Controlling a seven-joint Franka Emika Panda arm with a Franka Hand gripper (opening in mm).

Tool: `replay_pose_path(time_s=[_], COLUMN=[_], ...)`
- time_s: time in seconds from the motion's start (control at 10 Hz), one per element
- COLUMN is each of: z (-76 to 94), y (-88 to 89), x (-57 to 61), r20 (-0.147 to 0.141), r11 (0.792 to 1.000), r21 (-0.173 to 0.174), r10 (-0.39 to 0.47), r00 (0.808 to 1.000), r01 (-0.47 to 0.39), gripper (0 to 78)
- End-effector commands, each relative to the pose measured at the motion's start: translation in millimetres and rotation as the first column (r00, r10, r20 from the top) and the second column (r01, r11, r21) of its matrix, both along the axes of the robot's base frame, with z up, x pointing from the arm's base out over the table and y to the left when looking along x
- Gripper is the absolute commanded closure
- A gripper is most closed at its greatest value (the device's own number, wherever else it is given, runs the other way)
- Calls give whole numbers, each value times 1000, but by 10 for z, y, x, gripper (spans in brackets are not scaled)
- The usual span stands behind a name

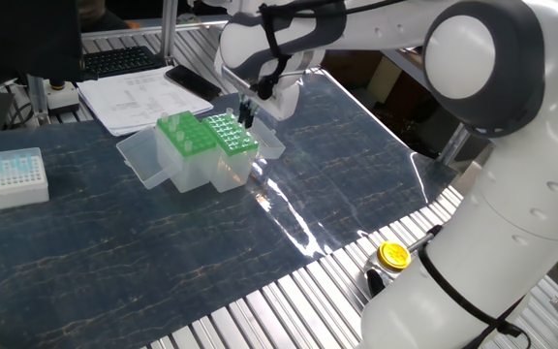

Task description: Transfer all large pipette tips from one holder to another

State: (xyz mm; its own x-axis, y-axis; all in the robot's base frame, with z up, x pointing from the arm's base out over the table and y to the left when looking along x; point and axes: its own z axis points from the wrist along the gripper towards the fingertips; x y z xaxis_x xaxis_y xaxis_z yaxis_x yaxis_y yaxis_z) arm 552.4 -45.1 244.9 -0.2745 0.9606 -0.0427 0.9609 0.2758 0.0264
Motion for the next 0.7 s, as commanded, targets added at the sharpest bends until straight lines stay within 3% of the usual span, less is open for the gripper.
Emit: replay_pose_path(time_s=[0.1,0.7], z=[170,468], y=[-38,-45], x=[6,-60], r20=[4,15], r11=[1000,1000], r21=[6,-2], r10=[14,30], r00=[1000,999], r01=[-14,-30], gripper=[764,764])
